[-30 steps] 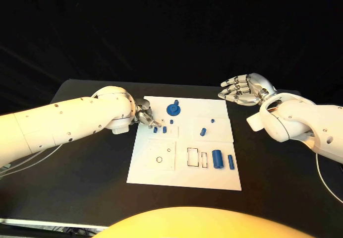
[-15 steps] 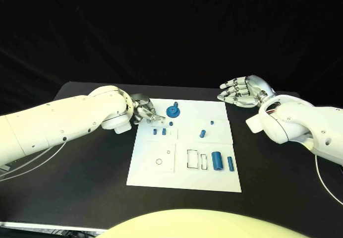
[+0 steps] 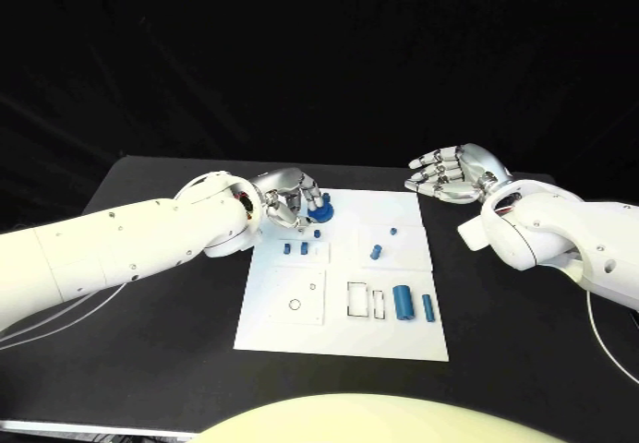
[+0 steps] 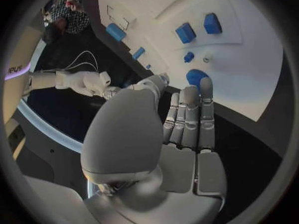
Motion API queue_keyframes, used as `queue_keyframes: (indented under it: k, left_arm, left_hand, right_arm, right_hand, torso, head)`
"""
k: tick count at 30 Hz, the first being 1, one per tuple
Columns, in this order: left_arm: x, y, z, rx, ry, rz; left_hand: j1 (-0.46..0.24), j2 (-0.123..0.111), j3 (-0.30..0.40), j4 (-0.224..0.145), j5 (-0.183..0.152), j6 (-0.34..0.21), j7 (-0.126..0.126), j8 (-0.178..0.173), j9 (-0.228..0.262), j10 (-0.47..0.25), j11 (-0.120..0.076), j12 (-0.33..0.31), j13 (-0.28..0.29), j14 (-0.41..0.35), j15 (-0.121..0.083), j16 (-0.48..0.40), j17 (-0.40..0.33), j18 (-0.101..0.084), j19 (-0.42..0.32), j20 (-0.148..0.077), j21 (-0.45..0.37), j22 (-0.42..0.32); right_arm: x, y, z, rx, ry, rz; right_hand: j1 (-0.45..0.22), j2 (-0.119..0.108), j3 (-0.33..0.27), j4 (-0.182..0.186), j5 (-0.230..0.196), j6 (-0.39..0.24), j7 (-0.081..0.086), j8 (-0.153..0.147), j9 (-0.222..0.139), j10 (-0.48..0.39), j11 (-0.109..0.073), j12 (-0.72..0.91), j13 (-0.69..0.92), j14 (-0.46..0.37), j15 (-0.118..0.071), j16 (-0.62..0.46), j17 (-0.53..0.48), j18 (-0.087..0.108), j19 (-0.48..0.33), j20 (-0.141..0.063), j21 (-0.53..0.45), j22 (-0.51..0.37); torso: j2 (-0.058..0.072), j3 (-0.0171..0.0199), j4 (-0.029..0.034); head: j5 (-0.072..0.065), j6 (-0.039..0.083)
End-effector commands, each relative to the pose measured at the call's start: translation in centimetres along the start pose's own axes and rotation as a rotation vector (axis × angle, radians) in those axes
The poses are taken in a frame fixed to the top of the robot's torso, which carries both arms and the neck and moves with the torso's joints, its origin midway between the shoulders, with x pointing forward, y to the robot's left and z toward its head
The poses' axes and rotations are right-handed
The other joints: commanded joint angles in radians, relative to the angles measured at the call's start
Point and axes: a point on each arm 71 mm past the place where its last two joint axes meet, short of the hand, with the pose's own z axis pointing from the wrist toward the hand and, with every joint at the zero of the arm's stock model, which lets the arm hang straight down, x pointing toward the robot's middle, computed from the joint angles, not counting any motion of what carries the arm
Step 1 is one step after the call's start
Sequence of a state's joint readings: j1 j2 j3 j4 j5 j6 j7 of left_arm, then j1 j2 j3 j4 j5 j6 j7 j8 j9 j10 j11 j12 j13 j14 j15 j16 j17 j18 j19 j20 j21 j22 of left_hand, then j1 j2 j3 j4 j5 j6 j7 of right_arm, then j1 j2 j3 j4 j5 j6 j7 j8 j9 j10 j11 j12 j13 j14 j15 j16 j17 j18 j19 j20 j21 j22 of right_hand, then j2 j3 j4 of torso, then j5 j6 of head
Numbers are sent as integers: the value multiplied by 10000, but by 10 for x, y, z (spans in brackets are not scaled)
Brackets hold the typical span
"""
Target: Assemble the parts on the task board
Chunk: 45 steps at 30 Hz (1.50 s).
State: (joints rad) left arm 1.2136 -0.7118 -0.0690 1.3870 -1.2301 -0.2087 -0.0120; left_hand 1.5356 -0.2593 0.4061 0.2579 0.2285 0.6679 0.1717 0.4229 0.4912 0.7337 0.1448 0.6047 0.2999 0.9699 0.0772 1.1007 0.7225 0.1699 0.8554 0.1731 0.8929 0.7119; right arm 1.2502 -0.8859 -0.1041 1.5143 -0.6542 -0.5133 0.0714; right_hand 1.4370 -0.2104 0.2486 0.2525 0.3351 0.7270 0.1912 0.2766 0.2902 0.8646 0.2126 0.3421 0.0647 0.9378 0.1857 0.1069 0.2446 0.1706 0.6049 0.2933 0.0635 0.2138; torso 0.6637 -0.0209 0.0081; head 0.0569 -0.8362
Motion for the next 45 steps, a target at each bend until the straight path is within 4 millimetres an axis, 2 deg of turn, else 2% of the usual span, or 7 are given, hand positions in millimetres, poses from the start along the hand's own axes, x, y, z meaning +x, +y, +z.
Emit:
queue_keyframes:
  k: [1, 8, 18, 25, 26, 45]
  left_arm:
    - [4, -9, 2, 1151, 108, 1637]
    - [13, -6, 11, 955, 829, 2771]
    - [19, -4, 18, 559, 1544, 3385]
    - [23, -6, 22, 475, 1949, 3529]
    - [24, -6, 23, 453, 1979, 3551]
    - [27, -11, 34, 477, 1981, 3645]
  left_hand:
    - [116, -41, 30, -79, 26, 121, 21, -59, -133, -61, -8, -102, -143, -44, -17, 115, -86, 121, -65, 4, 84, 43]
    - [183, -127, 202, -99, 44, 431, -106, -104, -469, 141, -85, -181, -455, 146, -83, 492, -271, 133, 21, -42, 360, 267]
    - [51, -234, 338, -43, -3, 901, -238, -205, -823, 520, -151, -181, -717, 254, -131, 967, -428, 128, 60, -69, 596, 480]
    - [-10, -249, 553, -67, -26, 1455, -329, -311, -1096, 1021, -273, -165, -869, 798, -218, 1700, 127, 138, 95, -129, 818, 683]
    - [-10, -244, 637, -100, -27, 1575, -345, -351, -1159, 1181, -318, -158, -894, 1031, -255, 1923, 395, 139, 112, -159, 887, 743]
    - [95, -131, 1143, -388, -46, 1999, -339, -486, -1354, 1606, -412, -287, -1021, 1442, -352, 2374, 758, 139, 157, -259, 1202, 1014]
  right_arm:
    - [1, 1, 0, -157, 103, -7]
    - [2, 1, 0, -182, 122, -39]
    - [2, 2, 0, -213, 128, -76]
    - [3, 2, 1, -223, 138, -75]
    - [3, 2, 1, -224, 139, -75]
    - [5, 3, 1, -251, 177, -61]
  right_hand:
    - [21, 107, -49, 13, 33, 43, 879, -38, -8, 40, 54, -38, -9, -71, -4, -64, -15, -29, -42, -21, -40, -13]
    - [21, 107, -49, 13, 33, 43, 879, -38, -8, 40, 54, -38, -9, -71, -4, -64, -15, -29, -42, -21, -40, -13]
    - [21, 107, -49, 13, 33, 43, 879, -38, -8, 40, 54, -38, -9, -71, -4, -64, -15, -29, -42, -21, -40, -13]
    - [47, 122, -38, 2, 47, 48, 878, -38, -17, 41, 53, -42, -8, -66, -4, -69, -36, -29, -61, -21, -37, -34]
    - [47, 122, -38, 2, 47, 48, 878, -38, -17, 41, 53, -42, -8, -66, -4, -69, -36, -29, -61, -21, -37, -34]
    - [51, 125, -37, 1, 54, 50, 878, -38, -20, 41, 53, -44, -8, -65, -4, -70, -43, -29, -54, -21, -35, -36]
  torso:
    - [2, 1, -14]
    - [11, 6, -13]
    - [2, 11, -8]
    - [3, 14, -7]
    - [0, 13, -9]
    - [5, 16, -8]
  head:
    - [-3, 13]
    - [-20, 22]
    - [-53, -22]
    - [-69, -41]
    - [-72, -41]
    - [-126, -62]
